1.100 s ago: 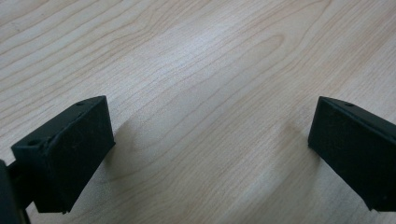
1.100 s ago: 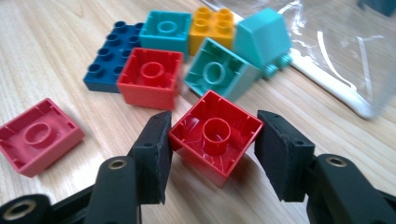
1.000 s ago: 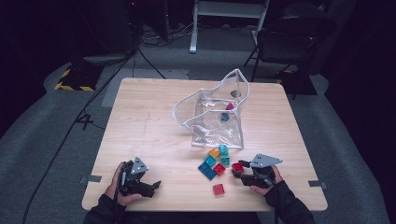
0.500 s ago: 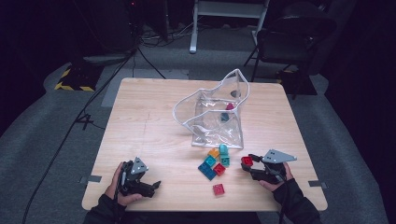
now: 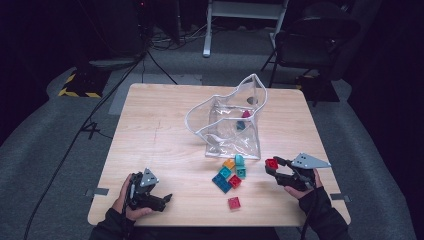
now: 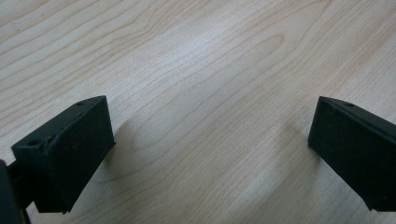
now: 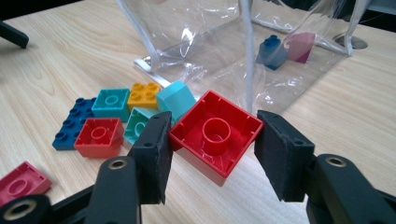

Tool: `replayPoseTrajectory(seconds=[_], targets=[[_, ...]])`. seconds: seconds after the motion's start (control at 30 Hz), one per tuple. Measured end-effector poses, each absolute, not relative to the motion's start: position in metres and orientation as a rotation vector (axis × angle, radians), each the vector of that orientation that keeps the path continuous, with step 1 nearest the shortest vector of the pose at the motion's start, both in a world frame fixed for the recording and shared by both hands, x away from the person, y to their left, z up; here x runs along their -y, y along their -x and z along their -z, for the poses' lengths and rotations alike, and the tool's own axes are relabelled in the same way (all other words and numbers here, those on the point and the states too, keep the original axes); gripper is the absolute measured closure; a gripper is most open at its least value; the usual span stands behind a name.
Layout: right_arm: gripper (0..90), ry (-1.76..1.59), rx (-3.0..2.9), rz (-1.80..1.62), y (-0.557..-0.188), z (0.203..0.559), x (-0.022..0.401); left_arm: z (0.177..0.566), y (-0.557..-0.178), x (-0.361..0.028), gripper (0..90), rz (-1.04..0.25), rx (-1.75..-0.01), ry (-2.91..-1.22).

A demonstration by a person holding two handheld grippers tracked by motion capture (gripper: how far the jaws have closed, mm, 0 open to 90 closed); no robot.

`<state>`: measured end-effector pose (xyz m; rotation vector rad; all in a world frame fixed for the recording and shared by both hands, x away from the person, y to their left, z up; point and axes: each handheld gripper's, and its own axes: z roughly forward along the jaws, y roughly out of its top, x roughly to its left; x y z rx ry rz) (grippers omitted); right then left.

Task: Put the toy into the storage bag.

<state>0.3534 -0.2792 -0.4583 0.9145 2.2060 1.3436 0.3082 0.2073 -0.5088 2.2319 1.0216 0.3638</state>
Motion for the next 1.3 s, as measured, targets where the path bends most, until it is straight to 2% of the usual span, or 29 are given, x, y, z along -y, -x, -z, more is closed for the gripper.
replayPoseTrajectory(seconds=[0.57, 1.3], targets=[[47.9, -0.897, -2.110, -1.362, -0.371, 0.413, 0.285, 0.509, -0.308, -0.207, 0.5, -0.366, -1.022, -2.233], [47.9, -0.796, -2.044, -1.378, -0.393, 0.356, 0.263, 0.509, -0.308, -0.207, 0.4, -0.364, -1.021, -2.234]])
